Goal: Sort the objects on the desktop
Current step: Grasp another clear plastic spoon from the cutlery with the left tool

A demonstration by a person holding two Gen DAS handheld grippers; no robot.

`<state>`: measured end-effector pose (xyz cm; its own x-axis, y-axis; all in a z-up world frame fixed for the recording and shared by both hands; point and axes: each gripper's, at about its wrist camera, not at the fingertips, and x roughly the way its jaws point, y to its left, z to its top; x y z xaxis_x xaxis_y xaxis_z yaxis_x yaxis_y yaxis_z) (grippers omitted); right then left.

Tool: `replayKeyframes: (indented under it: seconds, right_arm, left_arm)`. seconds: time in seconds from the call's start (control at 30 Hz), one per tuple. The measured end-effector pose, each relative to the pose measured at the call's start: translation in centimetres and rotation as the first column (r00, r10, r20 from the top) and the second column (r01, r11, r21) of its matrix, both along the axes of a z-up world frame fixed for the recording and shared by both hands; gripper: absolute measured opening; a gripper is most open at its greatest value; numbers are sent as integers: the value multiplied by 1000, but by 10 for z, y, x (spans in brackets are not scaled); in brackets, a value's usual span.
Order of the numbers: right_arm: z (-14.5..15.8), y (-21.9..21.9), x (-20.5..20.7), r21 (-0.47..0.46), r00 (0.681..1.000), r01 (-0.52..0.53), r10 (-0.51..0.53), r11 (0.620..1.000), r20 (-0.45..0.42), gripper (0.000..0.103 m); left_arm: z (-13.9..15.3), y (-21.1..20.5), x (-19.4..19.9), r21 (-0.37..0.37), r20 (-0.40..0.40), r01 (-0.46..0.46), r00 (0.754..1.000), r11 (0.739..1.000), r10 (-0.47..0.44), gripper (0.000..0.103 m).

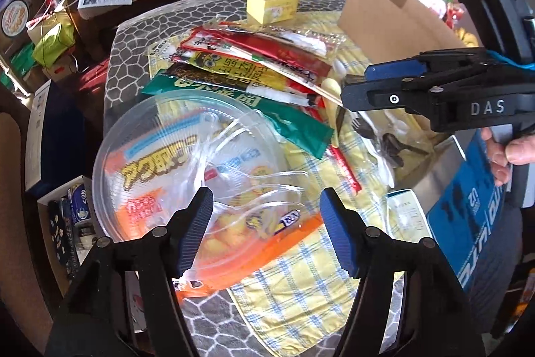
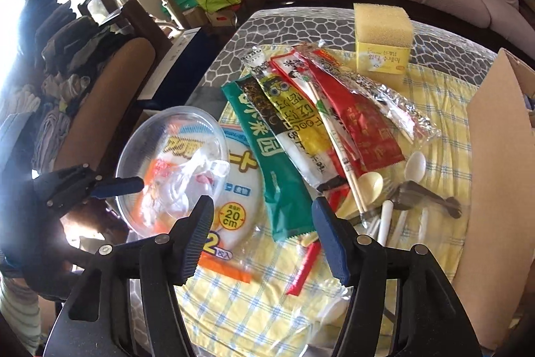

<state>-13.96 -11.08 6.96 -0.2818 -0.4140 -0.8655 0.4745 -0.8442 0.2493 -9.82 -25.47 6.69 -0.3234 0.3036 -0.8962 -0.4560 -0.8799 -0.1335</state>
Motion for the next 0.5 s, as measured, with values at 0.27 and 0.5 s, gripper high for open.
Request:
replayKeyframes:
  seconds: [0.27, 0.5]
  right_arm:
    - [-9, 74, 17, -73, 995, 96, -94, 993, 25, 66]
    - [-9, 104, 32, -106, 993, 118, -117, 987, 17, 66]
  left_arm:
    - [-30, 63, 62, 104, 41, 11, 999, 995, -16, 64]
    - [-86, 103, 71, 103, 97, -42, 995, 994, 32, 61]
